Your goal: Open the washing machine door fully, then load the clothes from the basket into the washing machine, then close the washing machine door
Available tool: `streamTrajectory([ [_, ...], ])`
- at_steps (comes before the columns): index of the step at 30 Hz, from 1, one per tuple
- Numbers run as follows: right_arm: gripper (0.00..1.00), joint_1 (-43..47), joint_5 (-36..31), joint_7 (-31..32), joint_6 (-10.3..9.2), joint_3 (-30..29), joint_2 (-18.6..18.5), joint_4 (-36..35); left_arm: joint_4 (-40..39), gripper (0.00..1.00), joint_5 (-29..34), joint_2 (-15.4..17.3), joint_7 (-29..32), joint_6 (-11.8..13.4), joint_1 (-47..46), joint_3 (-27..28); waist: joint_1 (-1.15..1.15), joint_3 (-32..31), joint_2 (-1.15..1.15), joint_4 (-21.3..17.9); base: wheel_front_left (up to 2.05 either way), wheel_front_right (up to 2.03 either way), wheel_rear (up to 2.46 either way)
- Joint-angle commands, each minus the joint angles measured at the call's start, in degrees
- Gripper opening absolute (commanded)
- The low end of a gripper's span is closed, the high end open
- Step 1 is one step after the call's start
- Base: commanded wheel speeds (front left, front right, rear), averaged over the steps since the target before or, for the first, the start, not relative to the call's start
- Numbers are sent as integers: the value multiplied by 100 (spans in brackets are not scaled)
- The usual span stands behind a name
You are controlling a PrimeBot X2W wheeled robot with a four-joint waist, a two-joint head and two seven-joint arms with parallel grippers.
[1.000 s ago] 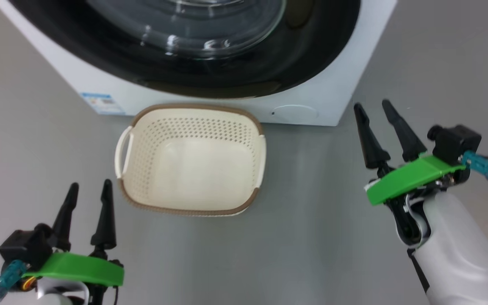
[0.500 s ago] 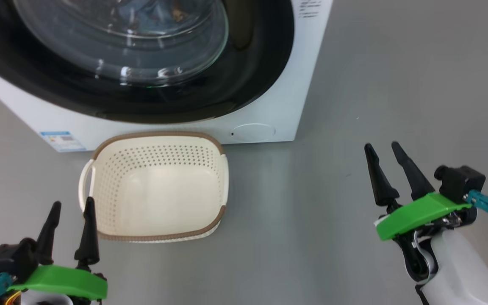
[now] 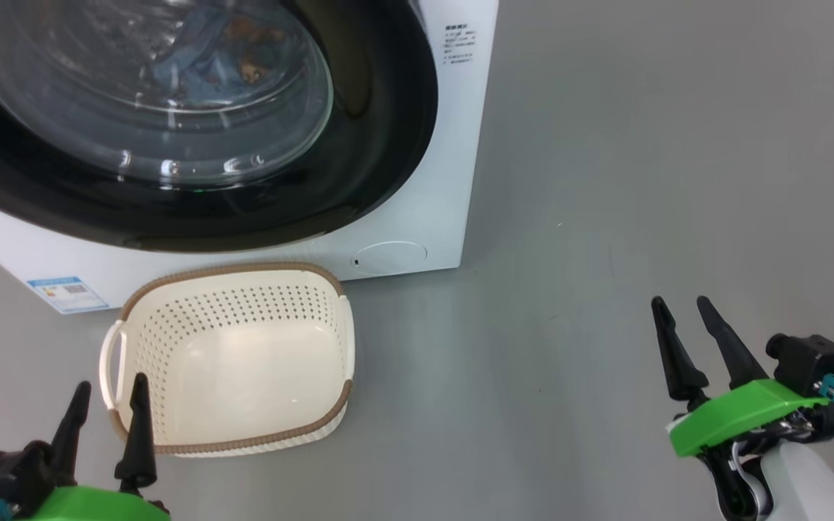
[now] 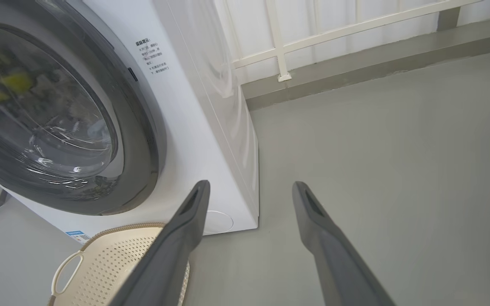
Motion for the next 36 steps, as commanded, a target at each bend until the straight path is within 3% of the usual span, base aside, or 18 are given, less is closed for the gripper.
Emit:
streamTrajectory([
  [1,100,111,-31,-27,8,77,-60,-145,-114,100,44,164,-37,-9,-17,225,0,-51,0,-43,0,0,0],
  [34,100,319,-57,-27,8,3,-17,-216,-130,100,219,125,-37,-9,155,342,0,-168,0,-73,0,0,0],
  [35,0,286,-6,1,0,-132,-1,-69,-2,0,167,-3,0,0,185,124,0,-169,0,-73,0,0,0],
  [36,0,288,-2,0,0,-131,14,-14,51,0,165,-26,1,2,186,115,0,-168,0,-74,0,0,0],
])
